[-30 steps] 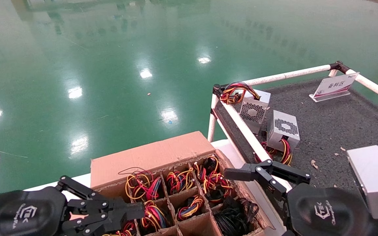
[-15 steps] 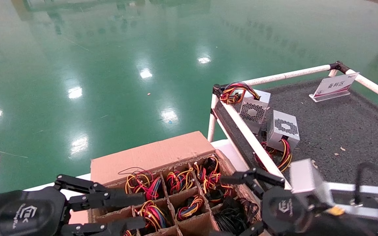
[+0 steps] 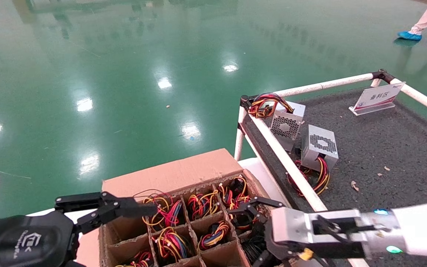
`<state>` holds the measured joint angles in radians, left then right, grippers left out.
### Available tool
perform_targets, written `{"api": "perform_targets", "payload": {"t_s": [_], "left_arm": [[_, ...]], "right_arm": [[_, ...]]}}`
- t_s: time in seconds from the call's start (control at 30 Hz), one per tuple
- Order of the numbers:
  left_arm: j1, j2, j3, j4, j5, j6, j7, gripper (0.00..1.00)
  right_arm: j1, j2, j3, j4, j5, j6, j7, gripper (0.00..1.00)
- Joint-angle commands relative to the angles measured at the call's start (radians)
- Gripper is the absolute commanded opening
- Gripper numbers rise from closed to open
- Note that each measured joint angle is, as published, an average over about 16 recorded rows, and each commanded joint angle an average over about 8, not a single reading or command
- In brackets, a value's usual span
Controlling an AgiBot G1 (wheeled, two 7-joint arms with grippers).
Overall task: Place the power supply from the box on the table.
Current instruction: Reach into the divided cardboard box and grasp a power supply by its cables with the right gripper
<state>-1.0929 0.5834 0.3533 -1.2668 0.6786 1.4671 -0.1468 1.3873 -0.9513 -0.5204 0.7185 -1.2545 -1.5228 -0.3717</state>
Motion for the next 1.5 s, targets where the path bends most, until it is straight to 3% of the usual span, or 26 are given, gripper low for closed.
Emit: {"api": "perform_targets", "payload": {"t_s": [0.03,0.1,0.27,0.37,0.87,1.5], "left_arm": [[0.0,0.0,0.0,0.0,0.0,0.0,0.0,1.0],[0.0,0.0,0.0,0.0,0.0,0.0,0.0,1.0],[0.0,0.0,0.0,0.0,0.0,0.0,0.0,1.0],[0.0,0.0,0.0,0.0,0.0,0.0,0.0,1.0],[0.0,0.0,0.0,0.0,0.0,0.0,0.0,1.0],[0.0,0.0,0.001,0.0,0.0,0.0,0.0,1.0]], "right_arm": [[0.036,-0.038,-0.015,-0.07,-0.027,-0.01,-0.063,0.94],[0.065,-0.07,-0.029,-0.134,-0.047,-0.015,-0.102,0.77],[0.121,-0.138,-0.061,-0.278,-0.092,-0.014,-0.18,0.15],[0.149,-0.171,-0.075,-0.353,-0.113,-0.006,-0.219,0.0],[0.248,-0.254,-0.098,-0.596,-0.153,0.03,-0.321,0.0],[0.293,-0.27,-0.103,-0.68,-0.161,0.026,-0.364,0.0]]}}
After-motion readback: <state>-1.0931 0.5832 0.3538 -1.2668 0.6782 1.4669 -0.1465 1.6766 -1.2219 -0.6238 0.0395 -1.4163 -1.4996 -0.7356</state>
